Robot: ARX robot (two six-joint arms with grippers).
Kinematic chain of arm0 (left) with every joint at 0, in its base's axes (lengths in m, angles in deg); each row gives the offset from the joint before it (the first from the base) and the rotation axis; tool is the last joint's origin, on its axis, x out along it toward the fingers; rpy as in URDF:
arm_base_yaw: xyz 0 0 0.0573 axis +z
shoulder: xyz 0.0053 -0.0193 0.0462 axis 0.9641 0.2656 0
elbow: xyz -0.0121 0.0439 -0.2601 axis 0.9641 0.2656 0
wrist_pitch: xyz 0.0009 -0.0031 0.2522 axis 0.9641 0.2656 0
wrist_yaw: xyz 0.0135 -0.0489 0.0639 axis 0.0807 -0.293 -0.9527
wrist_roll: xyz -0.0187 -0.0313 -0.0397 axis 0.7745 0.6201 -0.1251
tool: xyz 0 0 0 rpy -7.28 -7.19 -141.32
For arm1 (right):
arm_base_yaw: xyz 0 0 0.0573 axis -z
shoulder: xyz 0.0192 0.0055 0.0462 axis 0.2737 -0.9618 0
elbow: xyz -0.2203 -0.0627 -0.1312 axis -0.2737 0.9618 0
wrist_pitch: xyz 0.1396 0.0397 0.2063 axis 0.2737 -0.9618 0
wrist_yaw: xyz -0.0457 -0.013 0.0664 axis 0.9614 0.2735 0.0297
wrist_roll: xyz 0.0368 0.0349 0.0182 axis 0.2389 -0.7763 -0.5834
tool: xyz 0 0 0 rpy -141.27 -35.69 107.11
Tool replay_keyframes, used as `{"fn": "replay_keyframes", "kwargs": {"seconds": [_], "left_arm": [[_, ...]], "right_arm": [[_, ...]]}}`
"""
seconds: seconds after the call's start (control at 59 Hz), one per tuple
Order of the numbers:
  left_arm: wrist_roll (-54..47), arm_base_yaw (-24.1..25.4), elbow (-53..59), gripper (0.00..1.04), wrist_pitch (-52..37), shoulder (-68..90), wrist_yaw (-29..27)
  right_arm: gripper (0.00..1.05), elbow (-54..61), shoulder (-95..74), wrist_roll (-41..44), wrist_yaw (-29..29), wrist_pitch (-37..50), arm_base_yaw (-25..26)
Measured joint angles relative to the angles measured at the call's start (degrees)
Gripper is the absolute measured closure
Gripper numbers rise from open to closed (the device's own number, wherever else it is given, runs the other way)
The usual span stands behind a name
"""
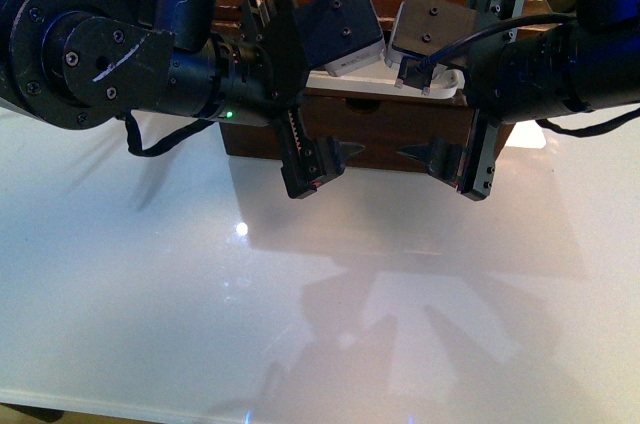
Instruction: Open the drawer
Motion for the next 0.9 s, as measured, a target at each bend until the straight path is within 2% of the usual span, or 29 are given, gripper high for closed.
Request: {"fn": "replay_keyframes", "kwargs": {"seconds": [0.898], "left_arm": [[-5.7,0.2,-5.4,0.08,7.2,2.6,0.4]], "right_arm": [[0.09,-2.8,-2.6,0.2,0.3,-1.9,-0.4]]}}
